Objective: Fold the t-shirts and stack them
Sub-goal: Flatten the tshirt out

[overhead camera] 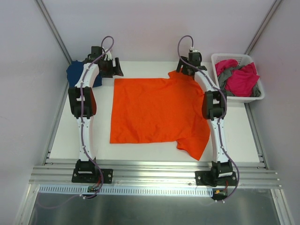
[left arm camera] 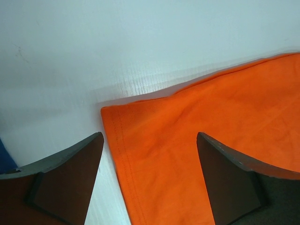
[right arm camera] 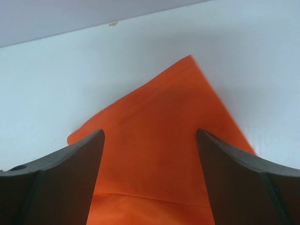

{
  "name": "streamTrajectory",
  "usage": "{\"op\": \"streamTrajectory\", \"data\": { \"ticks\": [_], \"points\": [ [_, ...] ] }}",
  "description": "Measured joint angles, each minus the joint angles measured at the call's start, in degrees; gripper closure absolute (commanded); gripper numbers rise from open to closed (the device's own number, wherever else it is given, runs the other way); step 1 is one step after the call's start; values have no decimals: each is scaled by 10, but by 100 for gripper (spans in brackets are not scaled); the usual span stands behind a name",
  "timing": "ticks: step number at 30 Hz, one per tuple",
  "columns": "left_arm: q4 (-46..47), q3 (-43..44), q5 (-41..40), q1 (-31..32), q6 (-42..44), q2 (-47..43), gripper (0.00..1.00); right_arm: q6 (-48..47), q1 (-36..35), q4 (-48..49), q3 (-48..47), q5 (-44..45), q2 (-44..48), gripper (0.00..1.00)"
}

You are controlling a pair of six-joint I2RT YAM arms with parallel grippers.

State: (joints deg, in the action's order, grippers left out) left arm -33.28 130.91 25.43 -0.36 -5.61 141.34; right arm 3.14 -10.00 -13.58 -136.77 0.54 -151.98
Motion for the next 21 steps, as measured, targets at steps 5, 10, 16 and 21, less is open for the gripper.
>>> {"op": "streamTrajectory", "data": {
  "ticks": [5, 10, 16, 21],
  "points": [
    [0, 0, 9, 0, -11, 0, 18, 30, -6, 1, -4, -10, -8, 17],
    [0, -3, 15, 3, -15, 0, 17, 42, 0, 14, -5, 6, -8, 17],
    [2, -10, 17, 16, -17, -1, 16, 30, 5, 37, -29, 19, -13, 17],
    [4, -42, 32, 23, -26, -8, 16, 27, 7, 48, -35, 33, -14, 17]
  ]
}}
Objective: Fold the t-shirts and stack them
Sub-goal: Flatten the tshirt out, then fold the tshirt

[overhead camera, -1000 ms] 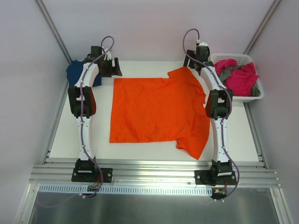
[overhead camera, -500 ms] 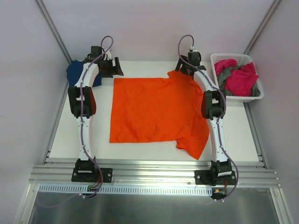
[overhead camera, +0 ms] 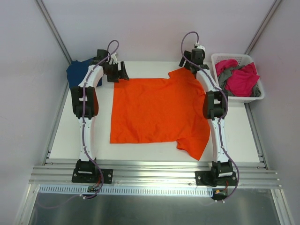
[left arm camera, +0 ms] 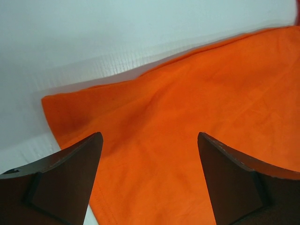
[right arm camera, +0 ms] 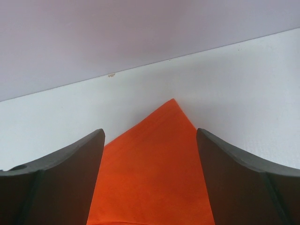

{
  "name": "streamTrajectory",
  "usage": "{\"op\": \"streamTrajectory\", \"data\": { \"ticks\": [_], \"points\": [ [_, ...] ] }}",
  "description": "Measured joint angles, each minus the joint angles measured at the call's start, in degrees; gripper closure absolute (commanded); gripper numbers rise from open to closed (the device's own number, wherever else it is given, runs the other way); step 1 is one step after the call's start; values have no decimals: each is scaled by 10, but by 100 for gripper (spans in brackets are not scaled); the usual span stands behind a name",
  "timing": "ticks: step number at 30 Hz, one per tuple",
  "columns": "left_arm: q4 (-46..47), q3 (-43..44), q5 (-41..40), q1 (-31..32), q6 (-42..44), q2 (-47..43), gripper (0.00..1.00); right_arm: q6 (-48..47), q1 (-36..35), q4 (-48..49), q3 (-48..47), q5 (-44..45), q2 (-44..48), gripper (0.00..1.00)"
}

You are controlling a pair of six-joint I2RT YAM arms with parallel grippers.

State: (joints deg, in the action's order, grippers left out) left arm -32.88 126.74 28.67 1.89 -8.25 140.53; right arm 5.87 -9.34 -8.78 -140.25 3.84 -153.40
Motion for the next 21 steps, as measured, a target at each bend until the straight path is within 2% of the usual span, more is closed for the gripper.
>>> {"op": "streamTrajectory", "data": {
  "ticks": [9, 21],
  "points": [
    [-3, -14, 11, 0, -8, -11, 15, 19, 2, -9, 2, 48, 0, 17],
    [-4, -31, 14, 0, -12, -72, 14, 76, 16, -56, 23, 44, 0, 23]
  ]
}}
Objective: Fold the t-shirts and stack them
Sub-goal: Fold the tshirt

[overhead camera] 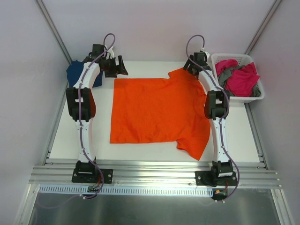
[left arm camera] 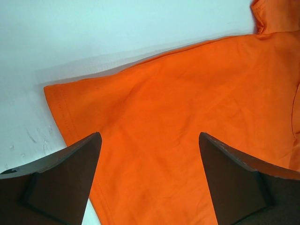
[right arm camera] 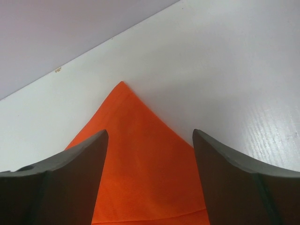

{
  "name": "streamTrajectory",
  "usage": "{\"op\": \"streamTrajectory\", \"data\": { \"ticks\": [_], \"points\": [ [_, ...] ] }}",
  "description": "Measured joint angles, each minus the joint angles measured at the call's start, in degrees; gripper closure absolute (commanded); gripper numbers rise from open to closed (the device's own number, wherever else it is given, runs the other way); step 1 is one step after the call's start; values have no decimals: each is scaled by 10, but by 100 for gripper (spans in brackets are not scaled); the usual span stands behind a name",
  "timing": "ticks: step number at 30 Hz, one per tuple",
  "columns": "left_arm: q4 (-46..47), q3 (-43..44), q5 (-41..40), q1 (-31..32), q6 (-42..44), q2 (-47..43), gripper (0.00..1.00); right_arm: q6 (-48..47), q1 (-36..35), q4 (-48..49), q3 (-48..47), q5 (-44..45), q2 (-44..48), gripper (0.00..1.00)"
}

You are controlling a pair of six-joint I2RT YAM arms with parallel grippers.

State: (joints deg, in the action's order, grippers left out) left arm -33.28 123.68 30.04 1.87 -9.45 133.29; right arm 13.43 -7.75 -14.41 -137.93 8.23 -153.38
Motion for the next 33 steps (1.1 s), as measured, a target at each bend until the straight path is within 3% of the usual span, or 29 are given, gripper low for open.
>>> {"op": "streamTrajectory", "data": {
  "ticks": [3, 10, 22, 23, 24, 28, 33],
  "points": [
    [0, 0, 1, 0, -2, -1, 14, 13, 5, -1, 0, -7, 0, 38],
    [0, -13, 12, 0, -3, -3, 13, 33, 12, -2, 0, -24, 0, 47],
    [-1, -29, 14, 0, -5, -7, 13, 47, 12, -1, 0, -43, -1, 48],
    [0, -32, 14, -1, -6, -9, 12, 49, 12, -1, 0, -44, -1, 50],
    [-1, -35, 13, -1, -6, -11, 12, 50, 12, -1, 0, -45, -1, 60],
    [-3, -47, 13, -4, -6, -20, 12, 55, 12, -1, -1, -47, -1, 82],
    [-6, -57, 12, -8, -5, -31, 11, 58, 12, -1, -1, -46, -1, 97]
  ]
}}
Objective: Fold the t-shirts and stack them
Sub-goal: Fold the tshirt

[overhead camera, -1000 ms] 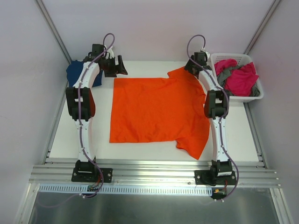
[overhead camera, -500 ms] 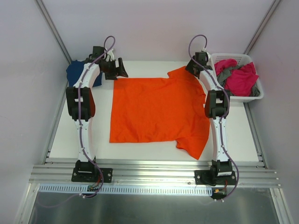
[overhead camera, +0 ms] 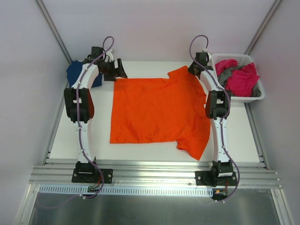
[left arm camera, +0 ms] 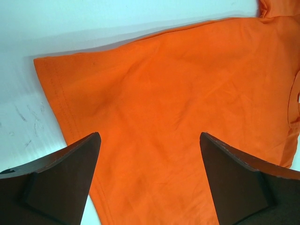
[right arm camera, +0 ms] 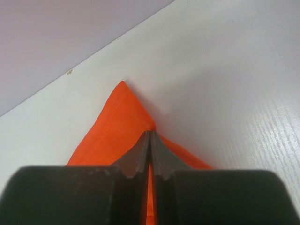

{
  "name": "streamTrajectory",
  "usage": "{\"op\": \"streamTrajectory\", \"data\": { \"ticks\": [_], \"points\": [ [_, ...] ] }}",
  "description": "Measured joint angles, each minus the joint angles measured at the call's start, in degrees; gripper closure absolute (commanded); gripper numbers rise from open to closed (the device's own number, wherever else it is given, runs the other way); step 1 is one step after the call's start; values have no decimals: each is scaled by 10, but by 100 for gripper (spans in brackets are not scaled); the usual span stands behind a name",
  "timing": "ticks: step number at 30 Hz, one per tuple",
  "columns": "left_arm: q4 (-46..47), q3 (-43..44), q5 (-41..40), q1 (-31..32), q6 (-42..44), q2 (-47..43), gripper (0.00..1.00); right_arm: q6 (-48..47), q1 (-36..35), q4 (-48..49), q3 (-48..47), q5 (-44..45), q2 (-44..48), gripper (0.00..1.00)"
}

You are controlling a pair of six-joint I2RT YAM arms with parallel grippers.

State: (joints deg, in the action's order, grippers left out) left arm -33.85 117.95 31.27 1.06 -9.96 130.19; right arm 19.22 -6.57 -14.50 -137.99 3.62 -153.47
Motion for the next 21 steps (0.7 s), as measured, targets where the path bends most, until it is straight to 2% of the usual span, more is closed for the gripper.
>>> {"op": "streamTrajectory", "data": {
  "ticks": [13, 21],
  "points": [
    [-6, -38, -5, -10, 1, -14, 12, 1, 0, 0, 0, 0, 0, 97],
    [-11, -13, 1, -53, 0, 39, 12, 0, 0, 0, 0, 0, 0, 97]
  ]
}}
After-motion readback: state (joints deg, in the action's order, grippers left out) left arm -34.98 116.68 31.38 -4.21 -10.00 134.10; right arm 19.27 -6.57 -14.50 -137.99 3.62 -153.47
